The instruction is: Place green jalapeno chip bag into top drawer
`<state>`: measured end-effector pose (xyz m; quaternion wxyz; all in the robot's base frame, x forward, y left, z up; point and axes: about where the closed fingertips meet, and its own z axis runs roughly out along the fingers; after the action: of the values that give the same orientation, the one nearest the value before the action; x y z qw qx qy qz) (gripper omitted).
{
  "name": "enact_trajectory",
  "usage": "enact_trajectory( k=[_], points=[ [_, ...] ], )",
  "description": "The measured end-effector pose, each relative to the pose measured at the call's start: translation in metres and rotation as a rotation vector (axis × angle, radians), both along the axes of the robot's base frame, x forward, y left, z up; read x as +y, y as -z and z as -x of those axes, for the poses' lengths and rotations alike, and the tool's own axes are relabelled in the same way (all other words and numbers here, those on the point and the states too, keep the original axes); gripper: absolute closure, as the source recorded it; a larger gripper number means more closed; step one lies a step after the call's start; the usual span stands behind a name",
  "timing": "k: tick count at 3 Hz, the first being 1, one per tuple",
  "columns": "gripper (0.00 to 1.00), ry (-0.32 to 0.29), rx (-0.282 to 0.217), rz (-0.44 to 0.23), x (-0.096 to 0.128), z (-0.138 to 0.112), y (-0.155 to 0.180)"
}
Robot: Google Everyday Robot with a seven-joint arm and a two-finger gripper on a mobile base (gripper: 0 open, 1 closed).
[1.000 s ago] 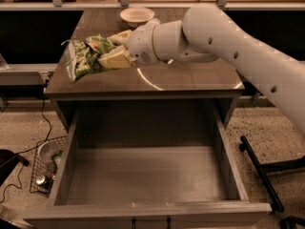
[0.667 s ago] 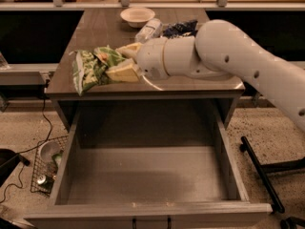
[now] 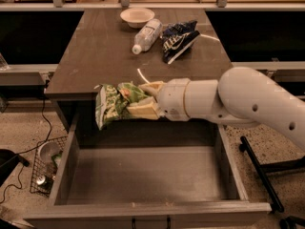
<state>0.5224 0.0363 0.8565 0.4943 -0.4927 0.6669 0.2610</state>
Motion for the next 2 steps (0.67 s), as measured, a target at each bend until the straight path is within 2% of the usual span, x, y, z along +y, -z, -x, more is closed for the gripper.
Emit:
enact_trajectory(
  k=[1, 2],
  points=[
    [1.00, 0.099, 0.109, 0.043, -0.025, 0.018, 0.058],
    [1.00, 0.170, 0.174, 0.064, -0.044, 0.022, 0.108]
  ],
)
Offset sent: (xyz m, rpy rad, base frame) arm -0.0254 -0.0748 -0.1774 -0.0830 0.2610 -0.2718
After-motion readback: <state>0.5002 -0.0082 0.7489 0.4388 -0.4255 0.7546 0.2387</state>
